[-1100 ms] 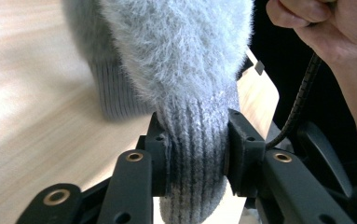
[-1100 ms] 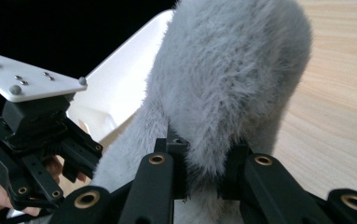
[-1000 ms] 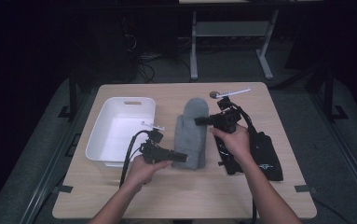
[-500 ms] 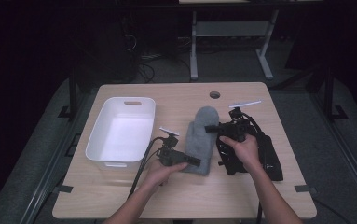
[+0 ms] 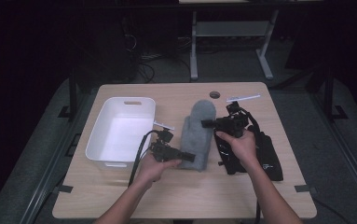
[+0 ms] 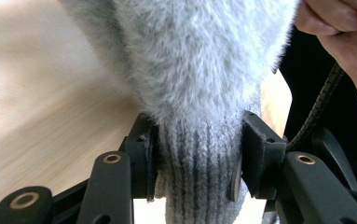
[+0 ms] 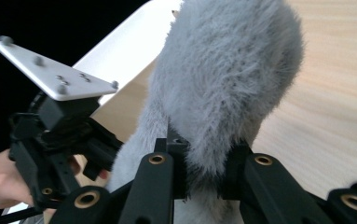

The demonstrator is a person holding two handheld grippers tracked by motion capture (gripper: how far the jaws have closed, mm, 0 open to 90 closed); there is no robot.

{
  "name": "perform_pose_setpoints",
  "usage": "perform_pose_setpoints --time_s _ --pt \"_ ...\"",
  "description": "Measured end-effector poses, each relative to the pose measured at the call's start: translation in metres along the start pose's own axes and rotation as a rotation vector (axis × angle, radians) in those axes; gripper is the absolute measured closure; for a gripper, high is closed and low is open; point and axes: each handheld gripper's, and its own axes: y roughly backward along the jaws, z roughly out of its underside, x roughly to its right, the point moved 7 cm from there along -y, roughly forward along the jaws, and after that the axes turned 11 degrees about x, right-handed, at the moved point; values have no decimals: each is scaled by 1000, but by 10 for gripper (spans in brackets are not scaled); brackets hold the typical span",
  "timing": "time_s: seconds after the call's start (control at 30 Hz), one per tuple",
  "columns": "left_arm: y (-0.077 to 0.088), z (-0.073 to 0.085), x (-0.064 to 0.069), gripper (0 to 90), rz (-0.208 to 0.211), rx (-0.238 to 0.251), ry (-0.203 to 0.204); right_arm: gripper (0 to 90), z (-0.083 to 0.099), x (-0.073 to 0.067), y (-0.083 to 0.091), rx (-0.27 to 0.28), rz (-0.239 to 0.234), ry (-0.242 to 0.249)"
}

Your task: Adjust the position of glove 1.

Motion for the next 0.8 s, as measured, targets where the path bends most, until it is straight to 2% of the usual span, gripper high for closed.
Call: perform_pose_setpoints --time_s 0.17,0.57,0.6,0.8 --pt "29 -10 8 533 -20 20 -49 787 -12 -14 -4 16 -18 7" --pt "83 -26 16 532 -48 59 -73 787 -46 -52 -27 37 -64 27" --pt "88 -27 16 532 -50 60 -75 787 -52 -58 -32 34 -69 28" --pt "113 -34 14 530 -67 86 -75 787 -64 -73 -44 41 -88 27"
